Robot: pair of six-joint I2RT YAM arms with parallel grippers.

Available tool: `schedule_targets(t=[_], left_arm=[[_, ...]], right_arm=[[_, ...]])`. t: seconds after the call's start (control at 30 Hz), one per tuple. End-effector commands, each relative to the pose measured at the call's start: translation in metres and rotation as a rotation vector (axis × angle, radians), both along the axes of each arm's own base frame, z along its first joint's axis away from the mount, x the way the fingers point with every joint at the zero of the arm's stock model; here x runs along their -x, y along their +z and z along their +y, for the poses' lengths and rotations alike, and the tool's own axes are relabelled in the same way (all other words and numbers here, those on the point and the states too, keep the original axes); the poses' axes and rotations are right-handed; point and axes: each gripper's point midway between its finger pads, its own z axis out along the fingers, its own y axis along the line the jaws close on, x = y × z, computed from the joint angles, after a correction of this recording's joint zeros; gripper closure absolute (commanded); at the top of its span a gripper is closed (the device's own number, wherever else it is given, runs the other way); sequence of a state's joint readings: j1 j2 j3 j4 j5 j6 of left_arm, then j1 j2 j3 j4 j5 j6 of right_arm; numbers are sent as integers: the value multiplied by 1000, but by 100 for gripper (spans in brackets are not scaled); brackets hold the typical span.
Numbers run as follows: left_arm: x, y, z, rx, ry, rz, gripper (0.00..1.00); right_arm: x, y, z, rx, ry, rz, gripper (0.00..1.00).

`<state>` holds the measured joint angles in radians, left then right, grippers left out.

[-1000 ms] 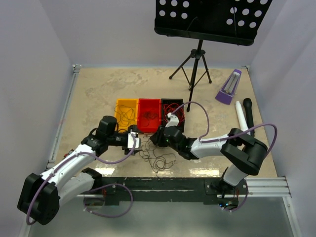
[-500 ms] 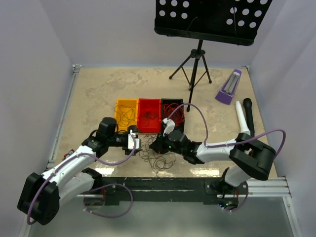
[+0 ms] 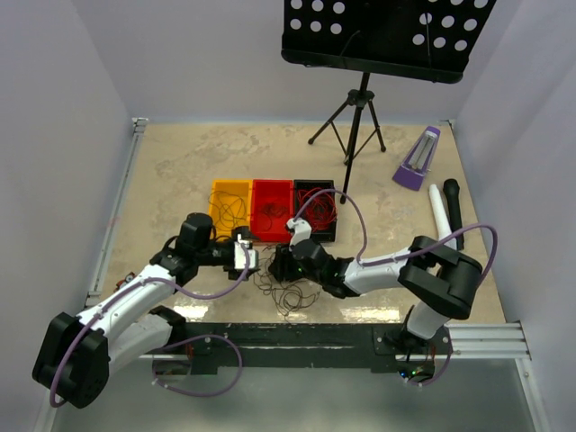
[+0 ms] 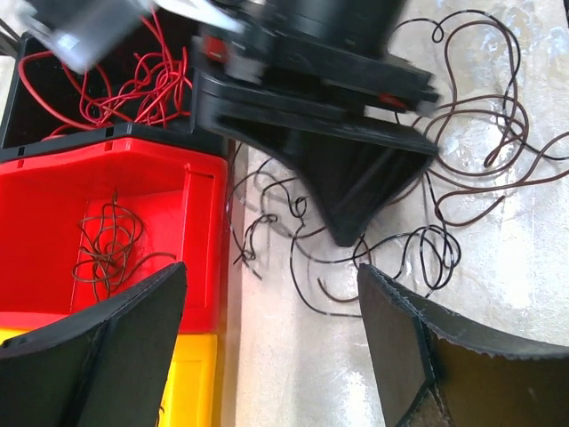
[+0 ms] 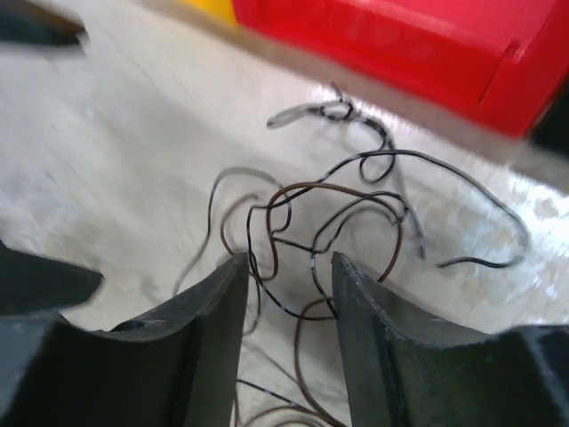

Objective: Untangle the cables
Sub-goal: Untie the cable.

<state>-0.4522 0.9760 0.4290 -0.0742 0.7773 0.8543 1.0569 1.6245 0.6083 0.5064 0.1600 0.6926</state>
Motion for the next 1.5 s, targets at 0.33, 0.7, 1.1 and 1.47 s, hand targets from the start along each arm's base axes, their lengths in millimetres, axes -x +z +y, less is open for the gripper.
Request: schedule_targets(t=[0.33, 0.7, 1.1, 1.47], left_arm=[[7, 1, -8, 49, 10, 135, 19], [13, 1, -19, 87, -40, 216, 7], [7, -5, -20, 58, -90, 129, 32], [37, -13, 3, -157, -366, -19, 22]], right_arm=[[55, 5, -1, 52, 129, -68, 93], [63, 2, 1, 54, 174, -96, 95], [89, 36, 12, -17, 265, -229, 100], [98, 47, 19, 58, 268, -325, 100]])
